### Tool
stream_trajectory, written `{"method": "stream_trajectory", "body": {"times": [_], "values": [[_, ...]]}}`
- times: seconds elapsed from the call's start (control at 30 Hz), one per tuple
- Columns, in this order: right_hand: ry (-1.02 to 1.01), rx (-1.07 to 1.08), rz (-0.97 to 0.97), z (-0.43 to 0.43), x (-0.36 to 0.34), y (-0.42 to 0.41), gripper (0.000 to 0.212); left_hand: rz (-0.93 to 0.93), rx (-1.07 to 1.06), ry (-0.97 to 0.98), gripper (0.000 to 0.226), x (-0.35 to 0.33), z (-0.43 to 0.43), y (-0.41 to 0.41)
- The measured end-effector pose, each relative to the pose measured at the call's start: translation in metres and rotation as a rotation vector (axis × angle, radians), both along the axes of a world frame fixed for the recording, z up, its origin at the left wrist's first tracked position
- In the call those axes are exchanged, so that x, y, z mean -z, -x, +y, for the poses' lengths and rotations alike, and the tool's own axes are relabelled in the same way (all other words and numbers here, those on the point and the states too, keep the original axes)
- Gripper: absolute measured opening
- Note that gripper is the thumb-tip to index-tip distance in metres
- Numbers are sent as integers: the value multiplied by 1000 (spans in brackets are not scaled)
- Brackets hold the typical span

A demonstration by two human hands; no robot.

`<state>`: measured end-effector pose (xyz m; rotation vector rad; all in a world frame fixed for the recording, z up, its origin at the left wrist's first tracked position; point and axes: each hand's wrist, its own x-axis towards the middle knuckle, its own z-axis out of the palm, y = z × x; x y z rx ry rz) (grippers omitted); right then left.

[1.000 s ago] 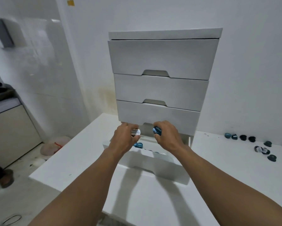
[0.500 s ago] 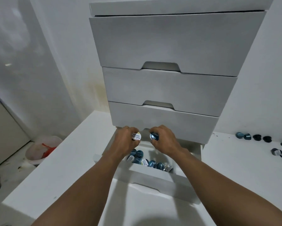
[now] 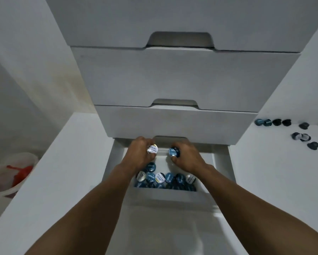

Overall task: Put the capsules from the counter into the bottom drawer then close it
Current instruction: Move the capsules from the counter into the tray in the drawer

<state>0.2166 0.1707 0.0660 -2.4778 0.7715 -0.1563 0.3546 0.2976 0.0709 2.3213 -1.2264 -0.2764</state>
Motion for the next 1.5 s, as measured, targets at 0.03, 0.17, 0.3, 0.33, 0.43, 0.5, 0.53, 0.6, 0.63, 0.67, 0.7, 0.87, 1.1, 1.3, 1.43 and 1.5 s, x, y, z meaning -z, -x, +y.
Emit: {"method": "stream_trajectory", "body": {"times": [0.03,0.17,0.3,0.33,0.43,0.5,0.53,0.6,0.63,0.67,0.7,0.87,1.1,1.3,1.43,1.5], "values": [[-27,25,21,0,4,-2,30,19,14,-5,25,5,-2,-5],[-95,115,77,0,15,-10,38,80,42,4,21,17,-9,-22],[-116,143,109,4,27,-18,40,93,136,-60,34,35,-11,-30],[-112,143,121,6,31,-19,40,87,152,-73,35,41,-10,-31],[-112,135,149,9,40,-20,39,94,188,-85,36,53,-9,-31],[-112,130,166,9,45,-21,42,118,208,-120,44,55,-9,-30],[-114,130,172,8,47,-21,44,127,213,-142,48,56,-10,-29],[-121,133,176,6,51,-21,44,132,223,-166,50,59,-11,-27],[-123,133,176,4,53,-20,44,129,232,-170,49,61,-12,-26],[-126,130,176,3,56,-20,44,127,242,-178,47,62,-14,-26],[-129,129,178,2,58,-20,45,126,248,-187,45,64,-15,-26],[-144,132,217,-4,66,-23,46,124,271,-192,46,70,-20,-26],[-153,112,247,-10,75,-22,53,168,271,-191,42,79,-26,-22],[-168,110,241,-13,80,-20,53,197,259,-256,44,88,-30,-21],[-180,104,244,-12,83,-22,52,237,243,-275,46,92,-29,-23],[-194,93,239,-12,82,-22,52,246,249,-276,46,92,-29,-25]]}}
